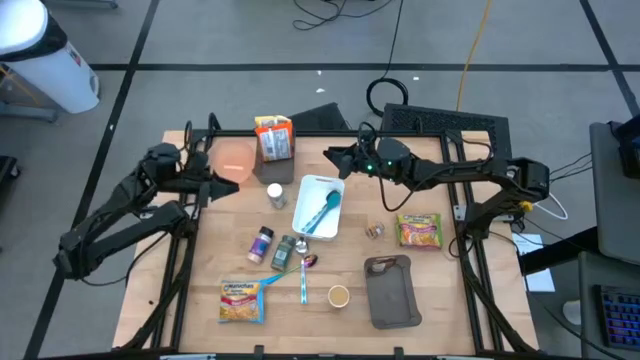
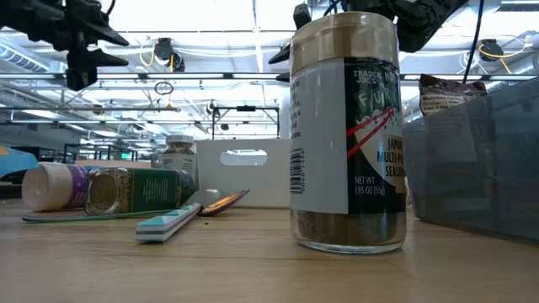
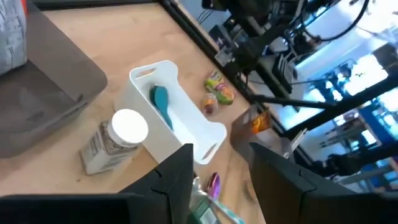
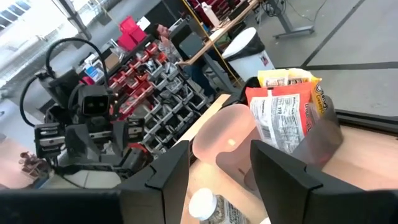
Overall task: Pick & Place Food Item
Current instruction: Put the brown seasoning bottle into the bottom black bin
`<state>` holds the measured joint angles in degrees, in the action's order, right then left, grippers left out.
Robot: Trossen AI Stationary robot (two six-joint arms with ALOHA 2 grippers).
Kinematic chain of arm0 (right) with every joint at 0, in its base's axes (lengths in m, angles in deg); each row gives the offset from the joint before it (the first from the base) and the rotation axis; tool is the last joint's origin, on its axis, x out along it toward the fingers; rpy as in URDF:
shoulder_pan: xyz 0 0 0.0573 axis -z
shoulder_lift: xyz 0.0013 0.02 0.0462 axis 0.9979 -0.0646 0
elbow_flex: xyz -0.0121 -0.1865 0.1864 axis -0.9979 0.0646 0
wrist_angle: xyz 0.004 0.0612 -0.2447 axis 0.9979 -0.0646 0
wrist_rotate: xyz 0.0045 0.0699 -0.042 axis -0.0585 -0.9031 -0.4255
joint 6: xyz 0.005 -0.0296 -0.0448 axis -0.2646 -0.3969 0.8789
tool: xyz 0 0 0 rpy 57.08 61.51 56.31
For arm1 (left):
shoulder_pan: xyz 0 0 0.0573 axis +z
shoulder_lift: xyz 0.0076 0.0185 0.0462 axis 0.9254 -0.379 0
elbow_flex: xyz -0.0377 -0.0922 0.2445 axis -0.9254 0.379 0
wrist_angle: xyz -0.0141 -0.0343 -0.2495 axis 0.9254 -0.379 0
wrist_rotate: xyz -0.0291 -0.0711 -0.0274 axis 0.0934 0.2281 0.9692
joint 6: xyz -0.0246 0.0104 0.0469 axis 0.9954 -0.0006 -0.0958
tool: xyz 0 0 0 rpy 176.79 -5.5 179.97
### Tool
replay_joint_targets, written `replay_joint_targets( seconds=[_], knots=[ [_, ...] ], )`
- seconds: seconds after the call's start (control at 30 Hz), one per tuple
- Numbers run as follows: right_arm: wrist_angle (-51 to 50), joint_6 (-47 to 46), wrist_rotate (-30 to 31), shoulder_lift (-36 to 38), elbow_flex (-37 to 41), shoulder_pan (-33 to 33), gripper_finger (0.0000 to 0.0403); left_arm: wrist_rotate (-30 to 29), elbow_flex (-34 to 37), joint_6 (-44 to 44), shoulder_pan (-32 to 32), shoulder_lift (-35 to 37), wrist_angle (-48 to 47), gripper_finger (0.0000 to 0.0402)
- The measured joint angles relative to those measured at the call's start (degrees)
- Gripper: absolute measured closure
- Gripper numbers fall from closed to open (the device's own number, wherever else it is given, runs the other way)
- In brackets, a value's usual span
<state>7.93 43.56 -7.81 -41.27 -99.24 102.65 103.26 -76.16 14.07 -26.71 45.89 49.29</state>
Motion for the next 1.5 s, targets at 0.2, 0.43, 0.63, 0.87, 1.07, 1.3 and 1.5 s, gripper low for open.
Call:
replay_joint_targets(
  seconds=[0.2,0.43,0.63,0.87,1.07,1.3,1.5],
  knots=[
    [0.09,0.7,0.17,0.0,0.0,0.13,0.0242,-11.55,0.13,-0.96,-8.93,-1.96,1.85,0.0243],
    [0.02,3.96,0.22,0.0,0.0,0.17,0.0243,-25.57,0.13,0.07,-23.11,-6.62,3.54,0.0243],
    [0.0,4.84,0.02,0.0,0.0,0.7,0.0243,-36.57,0.13,1.8,-34.75,-11.21,3.34,0.0243],
    [0.0,9.26,-1.62,0.0,0.0,1.61,0.0243,-40.3,0.13,6.77,-42.23,-15.96,0.78,0.0243],
    [0.16,10.06,-9.91,0.0,0.0,3.11,0.0243,-37.86,0.13,10.24,-43.82,-18.51,0.79,0.0243],
    [5.98,9.67,-16.74,0.04,0.0,3.52,0.0243,-36.23,0.13,7.11,-43.78,-19.82,2.05,0.0243],
    [12.11,2.6,-16.59,0.04,0.0,3.52,0.0243,-36.59,0.13,3.97,-43.76,-20.21,8.69,0.0243]
  ],
)
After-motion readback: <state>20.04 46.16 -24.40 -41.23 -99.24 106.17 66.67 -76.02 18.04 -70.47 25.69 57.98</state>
